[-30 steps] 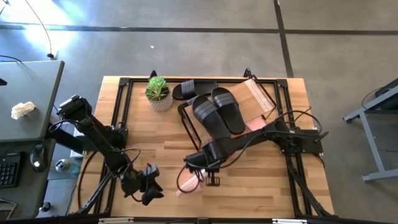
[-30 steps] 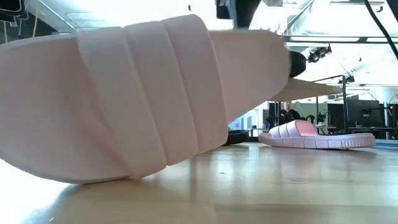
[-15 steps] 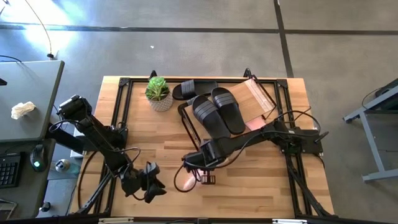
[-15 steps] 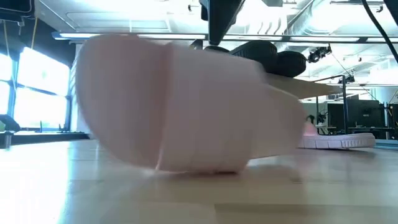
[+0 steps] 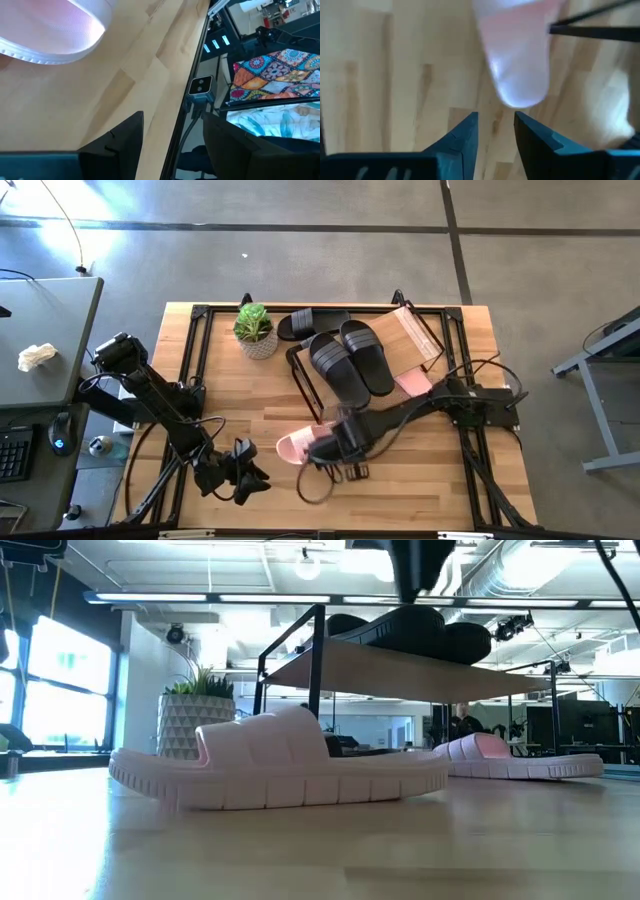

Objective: Pick and place slides into the shelf
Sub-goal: Put the pink slipper under the shelf

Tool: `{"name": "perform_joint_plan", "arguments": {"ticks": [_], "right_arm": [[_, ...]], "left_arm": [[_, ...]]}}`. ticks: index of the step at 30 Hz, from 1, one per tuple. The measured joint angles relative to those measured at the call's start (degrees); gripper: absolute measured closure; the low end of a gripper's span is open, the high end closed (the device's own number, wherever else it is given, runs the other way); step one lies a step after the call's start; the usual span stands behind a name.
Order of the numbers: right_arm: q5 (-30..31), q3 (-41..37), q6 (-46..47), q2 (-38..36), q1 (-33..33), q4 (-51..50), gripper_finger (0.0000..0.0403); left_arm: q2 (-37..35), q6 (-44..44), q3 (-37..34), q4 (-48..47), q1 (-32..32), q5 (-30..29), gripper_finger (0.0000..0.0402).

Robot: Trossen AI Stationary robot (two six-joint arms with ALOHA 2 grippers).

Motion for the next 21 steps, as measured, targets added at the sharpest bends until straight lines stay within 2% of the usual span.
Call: {"name": "perform_joint_plan", "arguments": {"ticks": [2, 7, 13, 16, 21], "right_arm": [[2.1, 0.0, -1.5, -0.2, 2.3, 0.7, 0.0301], [11.9, 0.0, -5.1, -0.3, 7.2, 3.2, 0.0339], [8.5, 0.0, -3.7, -0.5, 9.3, 12.1, 0.0391], [9.0, 0.0, -3.9, -0.5, 11.2, 15.7, 0.0400], [23.0, 0.0, -3.5, 0.6, 13.5, 16.5, 0.0393]], "left_arm": [[0.0, 0.0, 0.0, -0.1, 0.0, 0.0, 0.0213], [0.4, -0.5, 0.0, -1.1, 0.0, 0.0, 0.0213], [4.5, -5.5, 0.0, -3.1, 0.0, 0.0, 0.0213], [7.0, -8.6, 0.4, -3.3, 0.3, -0.1, 0.0213], [10.5, -9.1, 4.3, -8.8, 1.9, 0.4, 0.0213]]}}
